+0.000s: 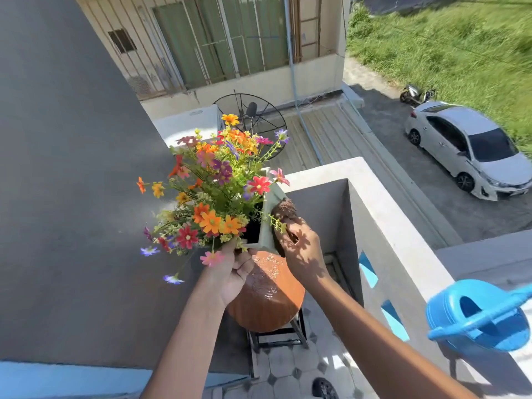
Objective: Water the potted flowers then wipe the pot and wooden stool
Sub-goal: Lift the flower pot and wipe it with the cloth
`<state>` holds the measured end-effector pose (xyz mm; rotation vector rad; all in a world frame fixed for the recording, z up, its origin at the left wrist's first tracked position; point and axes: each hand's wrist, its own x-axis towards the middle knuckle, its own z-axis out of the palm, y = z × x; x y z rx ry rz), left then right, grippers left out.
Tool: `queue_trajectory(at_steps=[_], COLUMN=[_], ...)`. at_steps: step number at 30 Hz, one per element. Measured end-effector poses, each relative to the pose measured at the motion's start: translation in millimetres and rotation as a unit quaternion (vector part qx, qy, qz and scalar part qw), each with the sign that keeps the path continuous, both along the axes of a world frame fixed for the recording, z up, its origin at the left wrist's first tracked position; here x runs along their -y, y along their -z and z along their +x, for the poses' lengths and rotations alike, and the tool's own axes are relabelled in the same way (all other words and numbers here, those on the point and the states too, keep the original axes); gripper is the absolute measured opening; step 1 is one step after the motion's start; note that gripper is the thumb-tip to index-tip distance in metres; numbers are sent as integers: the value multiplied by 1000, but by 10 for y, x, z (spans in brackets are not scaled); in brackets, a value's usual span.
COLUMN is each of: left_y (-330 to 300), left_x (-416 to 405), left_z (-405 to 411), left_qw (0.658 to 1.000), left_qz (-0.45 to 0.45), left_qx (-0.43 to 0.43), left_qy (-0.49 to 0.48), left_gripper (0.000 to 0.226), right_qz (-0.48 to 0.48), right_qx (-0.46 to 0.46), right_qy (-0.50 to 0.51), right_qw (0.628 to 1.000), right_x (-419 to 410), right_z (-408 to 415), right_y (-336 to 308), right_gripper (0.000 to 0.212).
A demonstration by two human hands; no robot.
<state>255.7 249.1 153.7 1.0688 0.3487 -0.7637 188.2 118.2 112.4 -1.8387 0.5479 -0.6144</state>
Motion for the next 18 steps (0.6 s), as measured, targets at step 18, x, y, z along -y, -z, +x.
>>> queue_trajectory(at_steps=[18], left_y=[-30], left_x=[22], left_z=[-111], left_qw=[1000], left_qz=[10], left_qx=[16], left_qy=[-11], left_gripper=[20], right_qz=[-174], right_qx=[-55], right_qy=[-38], right_qw=[982], right_x=[-169], right_z=[-325], right_y=[165], right_gripper=[39])
